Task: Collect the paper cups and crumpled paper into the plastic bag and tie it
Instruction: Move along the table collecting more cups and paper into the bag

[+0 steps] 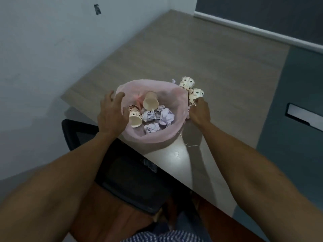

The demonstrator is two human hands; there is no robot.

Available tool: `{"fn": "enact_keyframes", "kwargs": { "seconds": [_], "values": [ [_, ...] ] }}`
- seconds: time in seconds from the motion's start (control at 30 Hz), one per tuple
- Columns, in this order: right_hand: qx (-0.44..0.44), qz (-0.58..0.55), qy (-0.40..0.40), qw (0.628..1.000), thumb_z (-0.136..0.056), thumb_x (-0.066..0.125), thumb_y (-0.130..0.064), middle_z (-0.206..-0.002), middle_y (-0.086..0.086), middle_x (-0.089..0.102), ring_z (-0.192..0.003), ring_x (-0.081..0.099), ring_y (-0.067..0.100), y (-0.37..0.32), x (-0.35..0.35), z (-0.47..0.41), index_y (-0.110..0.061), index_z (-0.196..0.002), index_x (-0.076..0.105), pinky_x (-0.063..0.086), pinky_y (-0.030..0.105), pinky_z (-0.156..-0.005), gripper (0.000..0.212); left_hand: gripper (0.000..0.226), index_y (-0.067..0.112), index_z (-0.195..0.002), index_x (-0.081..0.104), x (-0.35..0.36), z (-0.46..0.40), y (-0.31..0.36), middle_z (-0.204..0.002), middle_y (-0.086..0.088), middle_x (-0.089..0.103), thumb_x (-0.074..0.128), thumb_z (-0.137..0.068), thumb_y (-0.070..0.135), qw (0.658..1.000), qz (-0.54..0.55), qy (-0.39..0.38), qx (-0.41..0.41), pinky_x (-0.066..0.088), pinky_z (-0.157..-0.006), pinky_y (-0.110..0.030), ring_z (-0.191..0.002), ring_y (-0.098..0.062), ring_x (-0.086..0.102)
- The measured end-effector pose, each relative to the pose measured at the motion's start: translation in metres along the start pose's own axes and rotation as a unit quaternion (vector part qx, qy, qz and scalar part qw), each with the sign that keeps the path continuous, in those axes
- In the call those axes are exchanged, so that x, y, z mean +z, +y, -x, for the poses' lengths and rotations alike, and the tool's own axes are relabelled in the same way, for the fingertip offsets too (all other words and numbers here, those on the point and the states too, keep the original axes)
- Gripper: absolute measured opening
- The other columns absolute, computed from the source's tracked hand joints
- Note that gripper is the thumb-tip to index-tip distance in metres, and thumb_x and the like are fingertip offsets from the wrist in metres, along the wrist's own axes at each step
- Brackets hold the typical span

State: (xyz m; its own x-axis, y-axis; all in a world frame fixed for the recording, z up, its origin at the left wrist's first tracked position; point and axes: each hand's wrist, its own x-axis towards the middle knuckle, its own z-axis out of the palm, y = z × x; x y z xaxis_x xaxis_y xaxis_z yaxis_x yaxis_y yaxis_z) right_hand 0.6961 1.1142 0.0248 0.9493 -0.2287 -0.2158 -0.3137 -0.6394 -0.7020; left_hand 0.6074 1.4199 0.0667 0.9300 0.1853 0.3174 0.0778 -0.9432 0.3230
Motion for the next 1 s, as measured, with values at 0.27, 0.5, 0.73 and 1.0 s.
{"fn": "enact_keyframes", "kwargs": {
  "seconds": [0.27,0.5,0.73,1.0],
  "values": [
    [-0.051,0.086,-0.064,0.993,-0.091,0.071,-0.032,-0.130,0.017,0.039,-0.117,0.054,0.045,0.056,0.025,-0.010,-0.033,-0.143,0.047,0.048,0.049,-0.100,0.057,0.038,0.020,-0.124,0.060,0.008,-0.047,-0.006,-0.159,-0.014,0.032,0.062,-0.086,0.022,0.987,-0.098,-0.059,0.115,0.051,-0.090,-0.057,-0.130,-0.043,0.043],
    [-0.058,-0.038,0.087,0.994,-0.092,0.059,-0.037,-0.125,0.012,0.047,-0.104,0.060,0.035,0.047,0.022,0.009,-0.024,-0.134,0.044,0.052,0.042,-0.089,0.047,0.071,0.013,-0.154,0.032,0.006,-0.062,0.000,-0.156,-0.013,0.034,0.055,-0.088,0.005,0.987,-0.075,-0.108,0.088,0.050,-0.094,-0.058,-0.126,-0.042,0.047],
    [-0.336,-0.037,0.071,0.938,-0.091,0.058,-0.027,-0.123,0.009,0.058,-0.100,0.057,0.023,-0.018,0.030,0.026,-0.013,-0.138,0.049,0.054,0.044,-0.086,0.050,0.077,0.015,-0.158,0.024,0.000,-0.069,0.009,-0.161,-0.008,0.027,0.055,-0.088,0.004,0.986,-0.062,-0.133,0.076,0.050,-0.091,-0.053,-0.123,-0.042,0.051],
    [-0.355,0.045,0.050,0.933,-0.102,0.050,-0.036,-0.125,0.012,0.067,-0.107,0.063,0.031,-0.031,0.058,0.021,-0.012,-0.137,0.053,0.053,0.048,-0.091,0.043,0.034,0.011,-0.124,0.064,-0.004,-0.069,0.010,-0.118,-0.010,0.064,0.055,-0.093,0.021,0.991,-0.089,-0.049,0.092,0.054,-0.077,-0.048,-0.108,-0.033,0.056]
  ]
}}
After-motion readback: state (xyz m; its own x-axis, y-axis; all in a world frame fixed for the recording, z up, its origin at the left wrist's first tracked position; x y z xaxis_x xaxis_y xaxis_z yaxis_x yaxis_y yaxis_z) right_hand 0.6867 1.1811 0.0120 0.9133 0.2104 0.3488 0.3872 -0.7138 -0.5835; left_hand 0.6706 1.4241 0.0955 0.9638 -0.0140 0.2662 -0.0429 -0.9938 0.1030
